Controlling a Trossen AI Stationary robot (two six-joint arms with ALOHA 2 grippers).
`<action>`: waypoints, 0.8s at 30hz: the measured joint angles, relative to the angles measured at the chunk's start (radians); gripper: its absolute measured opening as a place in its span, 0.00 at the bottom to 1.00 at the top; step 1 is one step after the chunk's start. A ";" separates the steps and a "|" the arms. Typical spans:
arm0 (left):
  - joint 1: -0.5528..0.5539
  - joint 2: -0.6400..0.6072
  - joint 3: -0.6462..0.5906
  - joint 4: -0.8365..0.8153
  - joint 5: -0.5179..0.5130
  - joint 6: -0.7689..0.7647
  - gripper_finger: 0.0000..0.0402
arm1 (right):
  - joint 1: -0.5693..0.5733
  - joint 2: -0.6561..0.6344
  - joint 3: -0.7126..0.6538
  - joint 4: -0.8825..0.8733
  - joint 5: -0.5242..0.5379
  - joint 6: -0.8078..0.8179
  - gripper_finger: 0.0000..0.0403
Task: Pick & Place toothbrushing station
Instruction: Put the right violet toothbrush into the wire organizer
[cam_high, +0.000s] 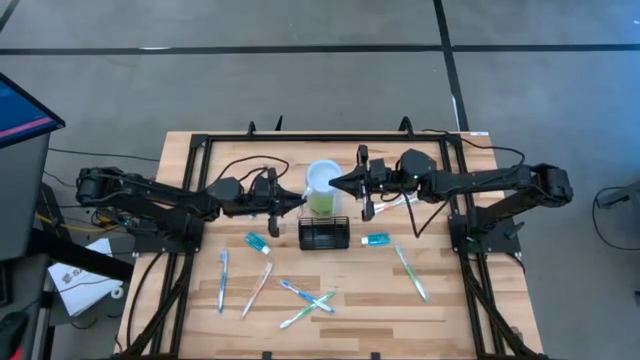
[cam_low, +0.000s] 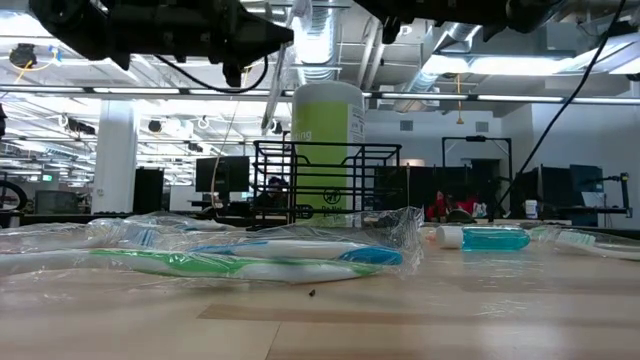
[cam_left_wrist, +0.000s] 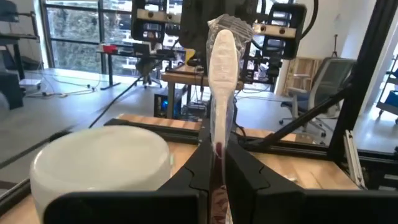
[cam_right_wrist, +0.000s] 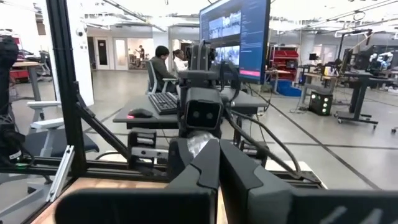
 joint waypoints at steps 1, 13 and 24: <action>0.000 0.008 0.001 0.008 0.000 0.000 0.03 | 0.000 0.000 0.000 0.000 0.000 0.000 0.00; -0.026 0.163 0.001 0.116 -0.051 -0.002 0.03 | 0.001 0.001 0.000 -0.002 0.000 0.000 0.00; -0.040 0.189 0.000 0.136 -0.052 0.000 0.03 | 0.001 0.002 -0.001 -0.009 0.000 0.000 0.00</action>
